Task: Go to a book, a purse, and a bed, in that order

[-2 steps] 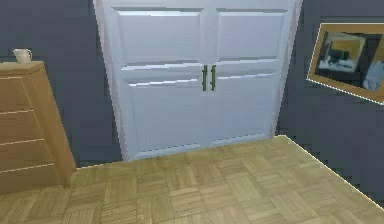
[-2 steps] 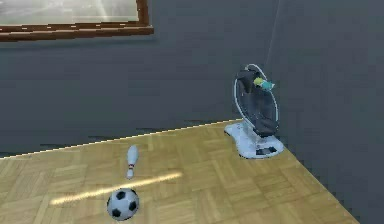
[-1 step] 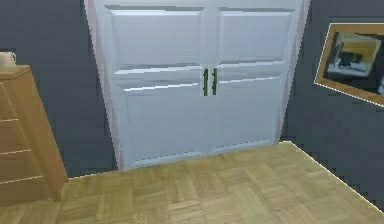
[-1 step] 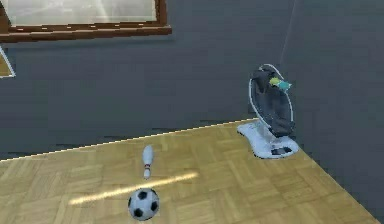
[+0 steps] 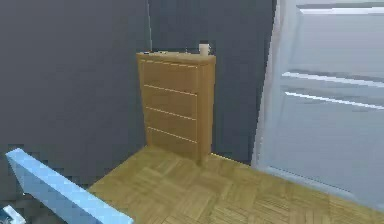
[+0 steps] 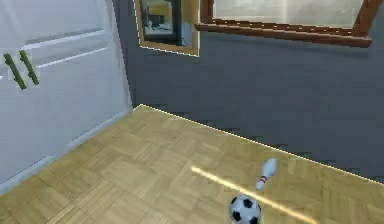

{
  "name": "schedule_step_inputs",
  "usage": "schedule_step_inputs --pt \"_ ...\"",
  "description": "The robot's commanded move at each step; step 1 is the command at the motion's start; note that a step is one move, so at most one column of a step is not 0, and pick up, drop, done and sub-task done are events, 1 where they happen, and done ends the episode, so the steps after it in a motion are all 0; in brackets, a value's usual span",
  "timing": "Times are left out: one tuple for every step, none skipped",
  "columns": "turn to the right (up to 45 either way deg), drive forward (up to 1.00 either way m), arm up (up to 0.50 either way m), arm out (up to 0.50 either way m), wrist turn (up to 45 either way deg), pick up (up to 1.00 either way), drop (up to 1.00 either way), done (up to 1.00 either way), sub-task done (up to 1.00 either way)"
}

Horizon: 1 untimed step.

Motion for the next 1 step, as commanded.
schedule_step_inputs --pt "-45.0 0.00 0.00 0.00 0.0 0.00 0.00 0.00 0.00"
